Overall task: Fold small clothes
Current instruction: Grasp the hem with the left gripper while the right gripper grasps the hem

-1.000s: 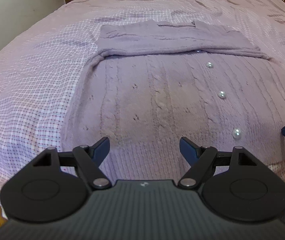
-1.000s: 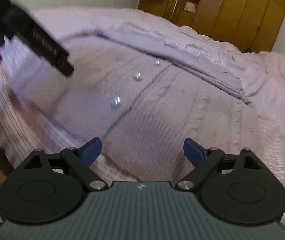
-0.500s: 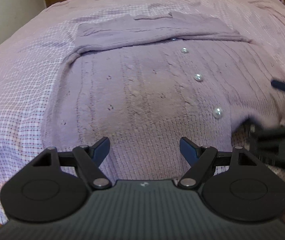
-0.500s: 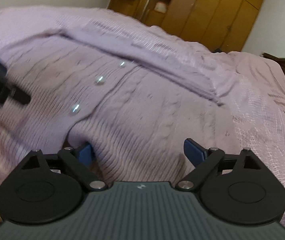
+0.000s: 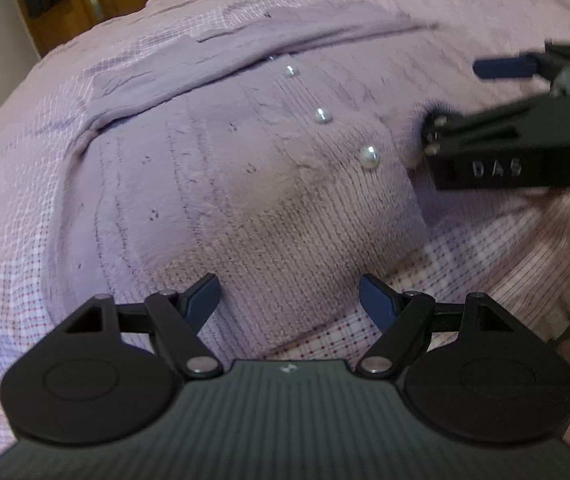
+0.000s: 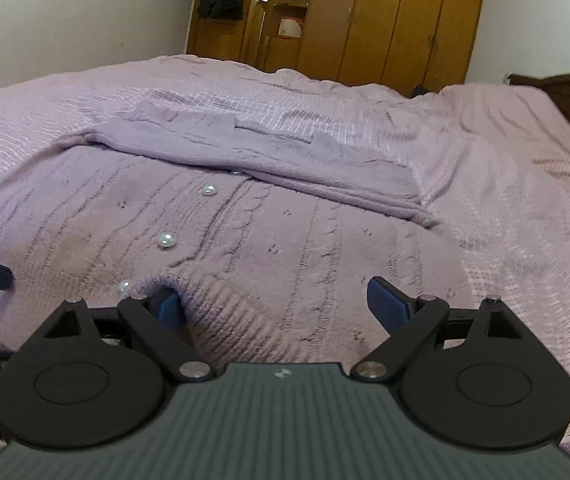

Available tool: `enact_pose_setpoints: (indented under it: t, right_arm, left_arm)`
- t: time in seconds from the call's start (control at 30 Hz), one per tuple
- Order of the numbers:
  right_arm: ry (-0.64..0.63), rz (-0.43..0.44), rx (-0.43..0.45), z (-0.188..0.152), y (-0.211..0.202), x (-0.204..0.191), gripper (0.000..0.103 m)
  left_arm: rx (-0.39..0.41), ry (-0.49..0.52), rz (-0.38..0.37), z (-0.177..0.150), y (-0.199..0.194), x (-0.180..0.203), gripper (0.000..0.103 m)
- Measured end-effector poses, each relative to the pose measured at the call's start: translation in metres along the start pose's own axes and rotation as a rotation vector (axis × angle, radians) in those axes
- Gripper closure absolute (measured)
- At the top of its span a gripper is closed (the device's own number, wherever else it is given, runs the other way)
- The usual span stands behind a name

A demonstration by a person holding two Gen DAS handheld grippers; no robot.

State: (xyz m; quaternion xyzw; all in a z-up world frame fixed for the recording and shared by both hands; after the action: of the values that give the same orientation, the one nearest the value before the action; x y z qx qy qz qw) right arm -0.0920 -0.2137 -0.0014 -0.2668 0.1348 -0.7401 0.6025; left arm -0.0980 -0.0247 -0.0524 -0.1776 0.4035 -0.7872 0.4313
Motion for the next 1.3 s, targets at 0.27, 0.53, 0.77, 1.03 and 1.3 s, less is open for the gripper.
enact_pose_setpoints:
  t: [0.27, 0.53, 0.77, 1.03, 1.3]
  right_arm:
    - [0.030, 0.011, -0.014, 0.000, 0.002, 0.005, 0.010]
    - [-0.012, 0.049, -0.034, -0.016, -0.004, 0.002, 0.010]
    - [-0.083, 0.089, -0.048, -0.035, -0.013, -0.008, 0.010]
    - [-0.201, 0.120, -0.021, -0.044, -0.021, -0.028, 0.009]
    - [-0.220, 0.027, 0.022, -0.043, -0.019, -0.030, 0.022]
  left_arm:
    - [0.005, 0.083, 0.045, -0.003, 0.011, 0.008, 0.019]
    - [0.074, 0.060, 0.105, 0.007, 0.014, -0.002, 0.030]
    - [0.120, 0.070, 0.117, 0.014, 0.005, 0.002, 0.089]
    - [0.226, 0.009, 0.104, 0.031, -0.024, -0.004, 0.091]
    - [0.303, -0.029, 0.094, 0.048, -0.049, -0.010, 0.091]
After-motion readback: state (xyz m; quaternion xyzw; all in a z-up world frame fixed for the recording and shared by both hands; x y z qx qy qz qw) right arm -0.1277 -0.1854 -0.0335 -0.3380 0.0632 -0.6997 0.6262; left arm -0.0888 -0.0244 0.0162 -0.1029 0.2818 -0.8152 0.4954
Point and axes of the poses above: each gripper's, at about its wrist camera, not at the fingertips, and y roughly the way its jaws point, x to its right, z to its top, the point moved 4 cm from there along y, roughly the way its jaws point, and after that the axes turned 8 degrees about -z, right-handed, at the moved point
